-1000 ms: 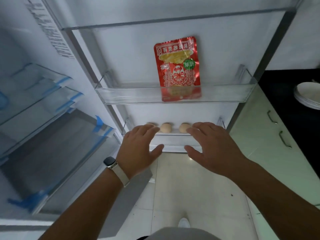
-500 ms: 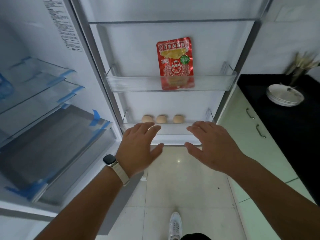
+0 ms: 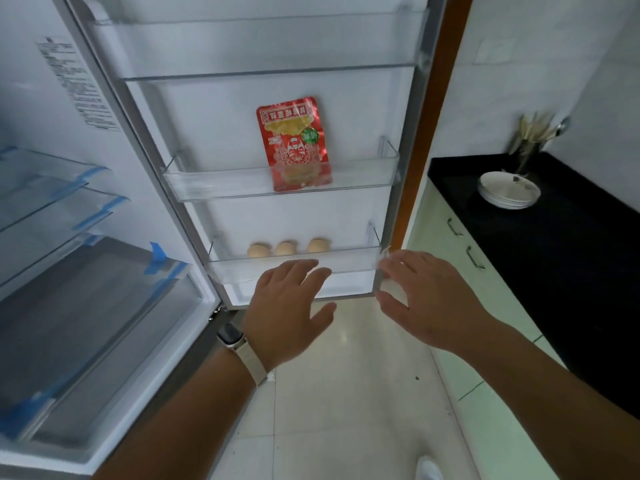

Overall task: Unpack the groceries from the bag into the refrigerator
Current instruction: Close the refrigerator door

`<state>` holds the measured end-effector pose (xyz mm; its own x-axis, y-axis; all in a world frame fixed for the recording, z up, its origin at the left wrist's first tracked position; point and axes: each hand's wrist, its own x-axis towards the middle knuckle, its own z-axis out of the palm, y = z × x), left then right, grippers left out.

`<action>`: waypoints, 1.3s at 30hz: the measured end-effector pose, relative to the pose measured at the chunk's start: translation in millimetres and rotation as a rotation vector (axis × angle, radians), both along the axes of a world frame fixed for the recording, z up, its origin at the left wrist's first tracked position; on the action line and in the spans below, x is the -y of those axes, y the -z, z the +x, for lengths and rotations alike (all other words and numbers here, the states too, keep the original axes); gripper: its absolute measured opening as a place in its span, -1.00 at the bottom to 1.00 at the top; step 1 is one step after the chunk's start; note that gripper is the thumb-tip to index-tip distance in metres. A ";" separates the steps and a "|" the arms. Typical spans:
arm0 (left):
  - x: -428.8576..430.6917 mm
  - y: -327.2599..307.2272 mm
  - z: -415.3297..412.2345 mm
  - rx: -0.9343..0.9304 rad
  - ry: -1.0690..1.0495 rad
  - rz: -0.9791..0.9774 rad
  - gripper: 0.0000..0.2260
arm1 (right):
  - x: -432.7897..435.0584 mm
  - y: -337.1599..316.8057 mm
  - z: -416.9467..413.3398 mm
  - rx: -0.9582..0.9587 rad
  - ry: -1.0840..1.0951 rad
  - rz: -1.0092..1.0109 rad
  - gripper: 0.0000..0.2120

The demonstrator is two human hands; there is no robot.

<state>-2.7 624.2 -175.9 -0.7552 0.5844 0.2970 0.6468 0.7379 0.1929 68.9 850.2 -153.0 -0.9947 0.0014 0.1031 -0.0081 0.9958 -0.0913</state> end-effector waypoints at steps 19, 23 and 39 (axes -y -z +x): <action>-232.1 -26.6 18.0 0.005 -0.162 -0.053 -0.53 | -231.5 -0.2 -13.1 0.034 -0.143 -0.074 -0.43; -258.4 -33.7 24.2 -0.017 -0.222 -0.066 -0.52 | -261.2 -7.9 -22.7 0.007 -0.201 -0.105 -0.39; -279.0 -92.6 -60.7 -0.344 -0.340 -0.109 -0.50 | -279.2 -42.4 -104.2 -0.138 -0.334 -0.195 -0.35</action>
